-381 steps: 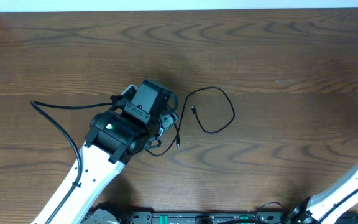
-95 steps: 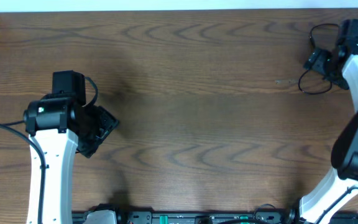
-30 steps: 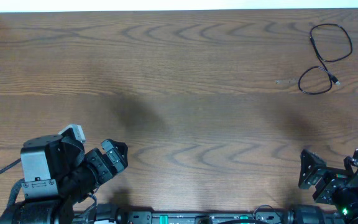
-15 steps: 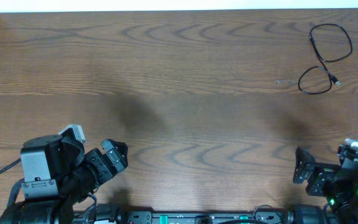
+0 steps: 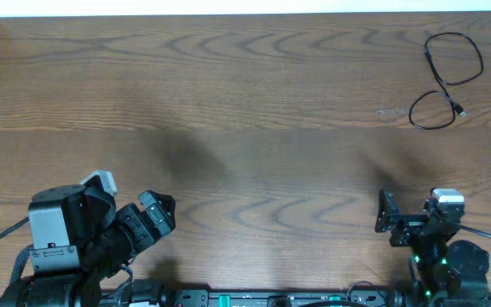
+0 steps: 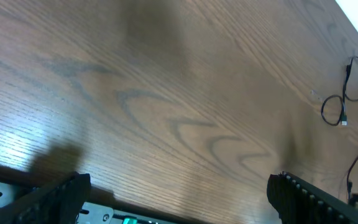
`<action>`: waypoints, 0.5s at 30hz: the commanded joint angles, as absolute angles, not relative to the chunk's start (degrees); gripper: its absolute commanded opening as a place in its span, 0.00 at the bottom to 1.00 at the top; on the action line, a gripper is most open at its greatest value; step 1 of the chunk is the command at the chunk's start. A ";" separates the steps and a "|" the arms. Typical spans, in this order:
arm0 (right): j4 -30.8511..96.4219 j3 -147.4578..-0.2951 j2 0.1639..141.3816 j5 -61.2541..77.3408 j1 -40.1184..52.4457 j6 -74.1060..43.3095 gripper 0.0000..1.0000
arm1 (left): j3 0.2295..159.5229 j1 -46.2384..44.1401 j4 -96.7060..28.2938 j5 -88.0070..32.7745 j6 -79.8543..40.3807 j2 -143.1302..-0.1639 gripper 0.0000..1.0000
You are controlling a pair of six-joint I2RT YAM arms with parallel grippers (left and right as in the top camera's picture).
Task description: Untangle cables
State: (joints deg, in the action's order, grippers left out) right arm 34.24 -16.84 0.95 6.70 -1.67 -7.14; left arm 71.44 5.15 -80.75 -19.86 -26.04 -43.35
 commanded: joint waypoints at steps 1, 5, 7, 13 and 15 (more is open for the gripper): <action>30.22 -13.37 0.32 8.01 -1.41 -6.57 0.99 | 71.48 5.34 -80.75 -20.32 -25.30 -43.33 0.96; 21.17 -8.82 0.30 9.32 -1.39 -6.57 0.99 | 71.48 5.34 -80.77 -20.32 -25.32 -43.33 0.96; 17.06 -6.72 0.30 10.15 -1.39 -6.57 0.99 | 71.48 5.34 -80.75 -20.34 -25.32 -43.33 0.96; 11.73 -3.77 0.30 10.87 -0.89 -5.98 0.99 | 71.48 5.34 -80.77 -20.34 -25.30 -43.33 0.96; 9.96 -3.14 0.30 10.90 -0.91 -4.99 0.99 | 71.48 5.34 -80.75 -20.32 -25.32 -43.33 0.96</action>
